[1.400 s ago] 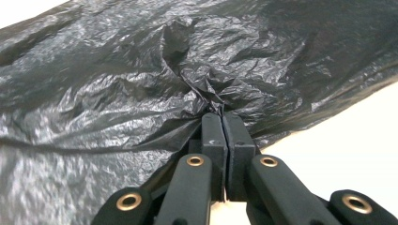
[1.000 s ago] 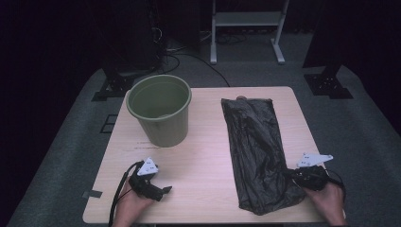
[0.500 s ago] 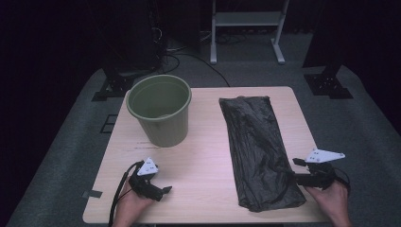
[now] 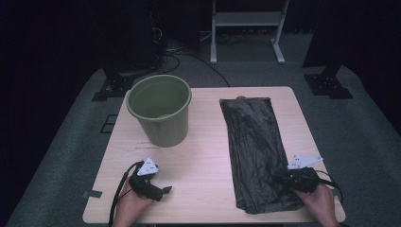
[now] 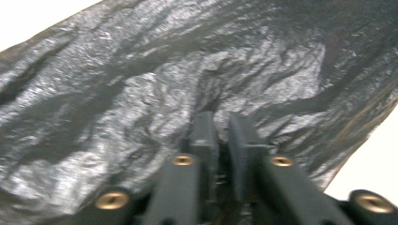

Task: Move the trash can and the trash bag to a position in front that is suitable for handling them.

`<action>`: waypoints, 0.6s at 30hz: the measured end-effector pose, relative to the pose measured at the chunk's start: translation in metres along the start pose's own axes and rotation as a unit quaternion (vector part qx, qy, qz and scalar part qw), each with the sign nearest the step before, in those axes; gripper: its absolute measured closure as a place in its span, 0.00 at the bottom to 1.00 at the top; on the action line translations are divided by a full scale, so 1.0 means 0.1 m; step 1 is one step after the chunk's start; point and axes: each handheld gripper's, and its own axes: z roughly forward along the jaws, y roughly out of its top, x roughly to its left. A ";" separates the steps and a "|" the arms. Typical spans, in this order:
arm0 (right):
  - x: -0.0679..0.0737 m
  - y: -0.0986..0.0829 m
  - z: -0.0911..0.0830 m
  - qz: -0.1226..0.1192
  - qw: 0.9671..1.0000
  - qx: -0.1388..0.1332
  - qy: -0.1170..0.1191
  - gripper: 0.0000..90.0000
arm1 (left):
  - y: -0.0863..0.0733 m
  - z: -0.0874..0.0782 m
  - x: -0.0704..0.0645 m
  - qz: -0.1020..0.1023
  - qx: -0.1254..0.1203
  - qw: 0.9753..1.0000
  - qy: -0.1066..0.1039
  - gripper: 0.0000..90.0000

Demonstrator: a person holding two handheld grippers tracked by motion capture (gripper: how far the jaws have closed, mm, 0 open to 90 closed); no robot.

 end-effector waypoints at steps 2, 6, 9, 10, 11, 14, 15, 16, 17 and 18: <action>0.00 -0.01 -0.02 -0.002 1.000 0.004 -0.002 1.00 | 0.00 0.00 0.00 0.000 0.000 1.000 0.000 0.00; -0.03 -0.04 -0.03 0.001 1.000 0.011 -0.010 1.00 | 0.00 0.00 0.00 0.000 0.000 1.000 0.000 0.00; -0.08 -0.07 -0.04 0.005 1.000 0.020 -0.020 1.00 | 0.00 0.00 0.00 0.000 -0.001 1.000 0.000 0.00; -0.13 -0.11 -0.05 0.010 0.999 0.022 -0.029 1.00 | 0.00 0.00 0.00 0.000 0.000 1.000 0.000 0.00; -0.16 -0.12 -0.06 0.011 0.999 0.026 -0.035 1.00 | 0.00 0.00 0.00 -0.001 -0.001 1.000 0.000 0.00; -0.28 -0.17 -0.11 0.020 0.998 0.031 -0.058 1.00 | 0.00 0.00 0.00 0.000 0.000 1.000 0.000 0.00; -0.32 -0.19 -0.12 0.025 0.997 0.033 -0.067 1.00 | 0.00 0.00 0.00 0.000 0.000 1.000 0.000 0.00; -0.36 -0.21 -0.14 0.029 0.996 0.035 -0.077 1.00 | 0.00 0.00 0.00 0.000 0.000 1.000 0.000 0.00; -0.40 -0.23 -0.17 0.035 0.995 0.035 -0.081 1.00 | 0.00 0.00 0.00 0.000 0.000 1.000 0.000 0.00; -0.42 -0.25 -0.19 0.043 0.995 0.031 -0.084 1.00 | 0.00 0.00 0.00 0.000 0.000 1.000 0.000 0.00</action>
